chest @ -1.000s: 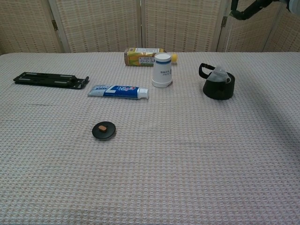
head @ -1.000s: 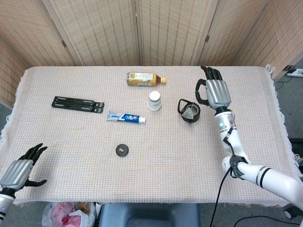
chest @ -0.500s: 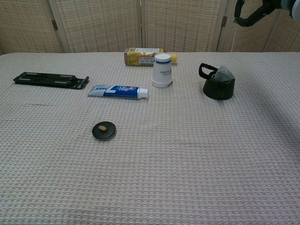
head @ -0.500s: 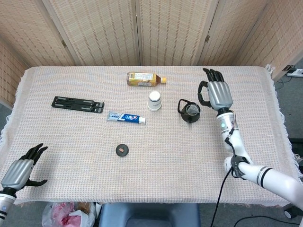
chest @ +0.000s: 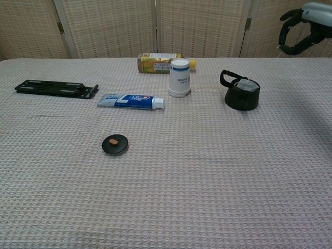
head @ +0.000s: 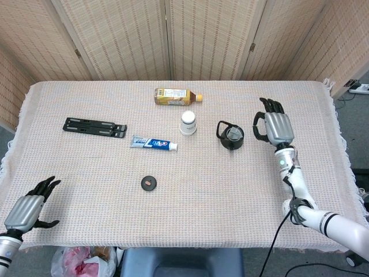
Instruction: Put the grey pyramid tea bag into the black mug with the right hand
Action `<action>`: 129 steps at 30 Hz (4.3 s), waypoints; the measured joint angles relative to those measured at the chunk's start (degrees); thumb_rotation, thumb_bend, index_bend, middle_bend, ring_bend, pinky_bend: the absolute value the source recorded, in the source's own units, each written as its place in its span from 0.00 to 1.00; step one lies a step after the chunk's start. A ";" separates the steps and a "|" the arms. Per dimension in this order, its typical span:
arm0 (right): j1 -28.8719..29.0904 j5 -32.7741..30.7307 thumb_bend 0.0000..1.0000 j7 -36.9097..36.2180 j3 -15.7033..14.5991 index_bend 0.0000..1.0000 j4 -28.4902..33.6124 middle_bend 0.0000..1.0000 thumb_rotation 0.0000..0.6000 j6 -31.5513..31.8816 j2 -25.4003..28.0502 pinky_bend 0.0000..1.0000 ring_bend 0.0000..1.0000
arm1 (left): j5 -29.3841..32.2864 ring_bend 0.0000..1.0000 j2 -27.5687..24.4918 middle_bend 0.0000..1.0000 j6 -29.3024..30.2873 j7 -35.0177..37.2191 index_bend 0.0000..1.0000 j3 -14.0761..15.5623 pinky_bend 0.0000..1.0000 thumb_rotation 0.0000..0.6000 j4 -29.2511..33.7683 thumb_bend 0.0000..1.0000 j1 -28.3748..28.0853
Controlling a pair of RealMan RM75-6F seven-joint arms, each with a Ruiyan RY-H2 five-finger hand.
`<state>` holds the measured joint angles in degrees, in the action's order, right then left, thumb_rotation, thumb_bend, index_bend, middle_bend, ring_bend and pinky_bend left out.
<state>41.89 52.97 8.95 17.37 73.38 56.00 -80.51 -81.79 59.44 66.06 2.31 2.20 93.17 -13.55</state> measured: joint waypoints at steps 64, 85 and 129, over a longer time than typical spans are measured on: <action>35.12 -48.84 1.00 28.13 -31.67 0.00 12.55 0.87 1.00 -28.44 13.81 0.46 0.61 | -1.05 0.02 -0.23 0.00 1.58 -0.01 0.00 0.26 0.26 1.00 0.68 0.06 0.40; 37.90 -46.60 1.00 17.06 -35.13 0.00 2.74 0.93 1.00 -35.82 9.08 0.77 0.72 | -0.74 0.02 -0.52 0.00 1.23 1.11 0.00 0.01 0.26 1.00 0.30 0.06 0.25; 34.26 -23.87 0.63 -1.94 -36.70 0.00 17.08 0.49 1.00 -24.21 18.22 0.45 0.38 | -2.06 0.02 -0.51 0.00 2.28 0.75 0.00 0.38 0.26 1.00 0.54 0.06 0.66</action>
<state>76.15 29.10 7.01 -19.33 90.46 31.79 -62.29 -83.86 58.93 68.34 3.06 2.58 93.71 -12.89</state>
